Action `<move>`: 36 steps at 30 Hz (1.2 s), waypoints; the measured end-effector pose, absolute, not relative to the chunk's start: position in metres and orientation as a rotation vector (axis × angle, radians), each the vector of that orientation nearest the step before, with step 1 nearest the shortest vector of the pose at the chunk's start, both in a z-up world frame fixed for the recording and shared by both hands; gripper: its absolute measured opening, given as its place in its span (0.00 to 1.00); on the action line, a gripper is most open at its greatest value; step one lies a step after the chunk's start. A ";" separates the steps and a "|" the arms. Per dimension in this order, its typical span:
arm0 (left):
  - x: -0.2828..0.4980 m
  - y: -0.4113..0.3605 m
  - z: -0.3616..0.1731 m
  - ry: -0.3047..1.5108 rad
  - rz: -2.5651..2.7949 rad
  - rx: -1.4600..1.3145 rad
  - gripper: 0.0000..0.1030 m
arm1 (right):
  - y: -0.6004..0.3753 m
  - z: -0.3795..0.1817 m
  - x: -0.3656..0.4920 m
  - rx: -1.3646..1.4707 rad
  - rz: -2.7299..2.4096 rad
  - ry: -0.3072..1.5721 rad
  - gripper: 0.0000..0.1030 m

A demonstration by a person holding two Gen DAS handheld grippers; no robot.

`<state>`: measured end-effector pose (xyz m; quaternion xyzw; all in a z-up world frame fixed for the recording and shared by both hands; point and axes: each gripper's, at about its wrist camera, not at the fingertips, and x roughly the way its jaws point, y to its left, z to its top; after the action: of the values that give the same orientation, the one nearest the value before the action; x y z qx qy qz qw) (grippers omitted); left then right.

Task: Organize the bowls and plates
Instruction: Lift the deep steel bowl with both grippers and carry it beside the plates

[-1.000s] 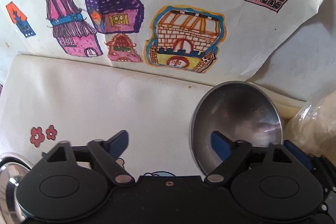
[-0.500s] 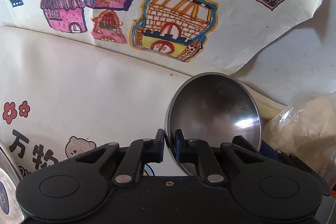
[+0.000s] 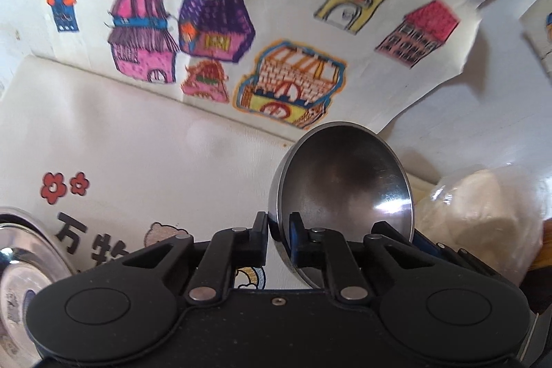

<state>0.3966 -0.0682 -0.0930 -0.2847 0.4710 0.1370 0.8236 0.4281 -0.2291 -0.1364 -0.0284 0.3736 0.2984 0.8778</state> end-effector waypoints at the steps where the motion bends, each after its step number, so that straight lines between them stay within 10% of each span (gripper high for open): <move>1: 0.392 -0.067 -0.089 0.993 0.285 -0.610 0.12 | -0.229 -0.132 0.424 -0.056 0.622 0.770 0.19; 36: 0.112 -0.047 -0.134 1.259 -0.008 -0.551 0.18 | -0.218 -0.120 0.149 -0.070 0.567 0.970 0.19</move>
<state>0.1117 -0.0469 -0.1341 -0.2543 0.5812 -0.0035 0.7730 0.1489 -0.2181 -0.1196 -0.0331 0.4596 0.2689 0.8458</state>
